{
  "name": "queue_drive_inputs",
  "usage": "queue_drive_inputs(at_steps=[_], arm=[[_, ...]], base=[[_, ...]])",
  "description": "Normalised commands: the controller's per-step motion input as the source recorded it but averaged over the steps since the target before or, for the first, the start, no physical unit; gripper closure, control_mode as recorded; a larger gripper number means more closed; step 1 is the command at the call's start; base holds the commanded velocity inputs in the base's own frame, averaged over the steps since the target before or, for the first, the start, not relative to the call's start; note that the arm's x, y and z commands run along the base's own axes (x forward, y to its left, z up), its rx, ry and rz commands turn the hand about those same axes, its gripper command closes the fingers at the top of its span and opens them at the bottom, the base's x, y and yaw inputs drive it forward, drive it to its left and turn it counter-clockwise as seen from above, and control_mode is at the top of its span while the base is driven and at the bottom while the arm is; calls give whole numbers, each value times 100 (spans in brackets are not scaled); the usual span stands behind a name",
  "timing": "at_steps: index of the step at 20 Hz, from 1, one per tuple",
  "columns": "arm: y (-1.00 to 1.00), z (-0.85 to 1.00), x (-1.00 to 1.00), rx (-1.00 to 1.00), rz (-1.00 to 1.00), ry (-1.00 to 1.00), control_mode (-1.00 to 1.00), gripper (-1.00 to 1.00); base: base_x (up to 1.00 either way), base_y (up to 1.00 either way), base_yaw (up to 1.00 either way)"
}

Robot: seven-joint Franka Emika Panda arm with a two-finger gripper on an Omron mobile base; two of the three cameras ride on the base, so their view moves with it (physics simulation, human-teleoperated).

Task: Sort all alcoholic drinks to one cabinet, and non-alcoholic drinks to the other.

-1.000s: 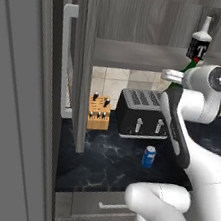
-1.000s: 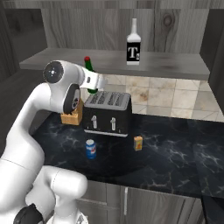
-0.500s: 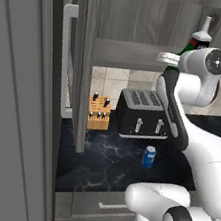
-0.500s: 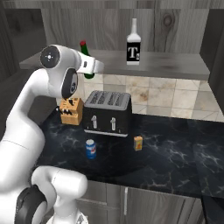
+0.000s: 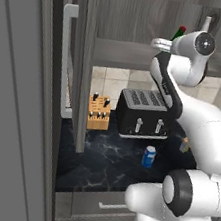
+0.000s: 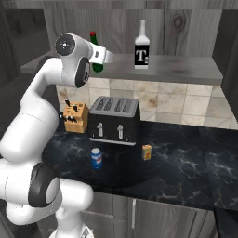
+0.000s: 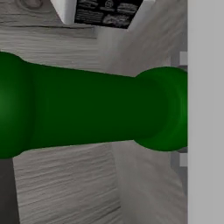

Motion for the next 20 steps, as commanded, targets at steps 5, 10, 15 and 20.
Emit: queue_drive_inputs(at_steps=[5,10,15,20], arm=[[0,-23,96,0,2,0,-100,100],[0,-38,73,-3,2,0,-100,100],[0,-64,40,-5,3,0,-100,100],[0,-70,19,-5,3,0,-100,-100]], base=[[0,0,0],[0,0,0],[0,0,0],[0,0,0]])
